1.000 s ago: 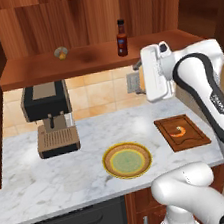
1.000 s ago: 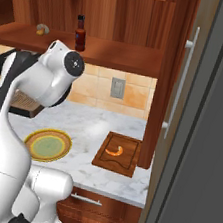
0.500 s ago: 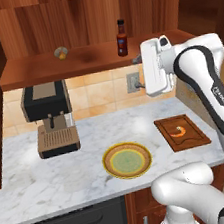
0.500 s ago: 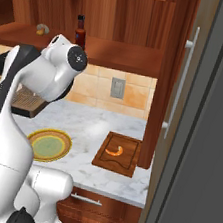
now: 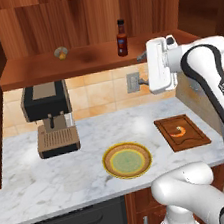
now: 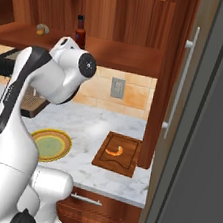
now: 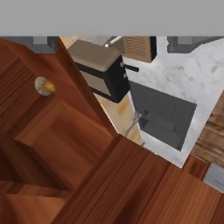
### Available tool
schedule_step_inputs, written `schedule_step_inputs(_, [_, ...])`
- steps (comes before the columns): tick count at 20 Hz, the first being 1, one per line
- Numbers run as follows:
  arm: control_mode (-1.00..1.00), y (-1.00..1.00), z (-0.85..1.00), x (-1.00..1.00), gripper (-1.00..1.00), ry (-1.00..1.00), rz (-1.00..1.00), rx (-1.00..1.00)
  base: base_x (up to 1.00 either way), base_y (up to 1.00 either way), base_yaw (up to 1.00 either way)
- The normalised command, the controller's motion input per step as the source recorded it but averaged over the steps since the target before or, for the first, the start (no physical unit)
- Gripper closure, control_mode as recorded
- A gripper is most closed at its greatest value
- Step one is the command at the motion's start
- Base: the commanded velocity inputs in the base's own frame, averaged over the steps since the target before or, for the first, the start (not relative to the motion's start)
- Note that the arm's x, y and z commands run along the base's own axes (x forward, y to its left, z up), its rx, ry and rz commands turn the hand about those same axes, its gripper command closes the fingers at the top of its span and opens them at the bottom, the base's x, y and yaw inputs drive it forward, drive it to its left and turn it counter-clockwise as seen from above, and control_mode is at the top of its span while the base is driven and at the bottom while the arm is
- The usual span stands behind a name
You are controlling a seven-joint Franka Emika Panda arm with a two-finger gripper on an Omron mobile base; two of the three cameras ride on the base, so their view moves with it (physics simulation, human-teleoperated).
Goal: Pick the shrimp from the plate and place it on the cutting board. Then pick the condiment bottle from the cabinet and place it next to the cutting board.
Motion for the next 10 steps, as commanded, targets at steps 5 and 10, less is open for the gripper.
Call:
schedule_step_inputs(5, [-1.00,-0.14,0.04,0.08,-1.00,0.00,0.00,0.09,0.00,0.00,0.00])
schedule_step_inputs(10, [-1.00,-0.10,0.07,0.04,-1.00,0.02,0.00,0.06,0.00,0.00,0.00])
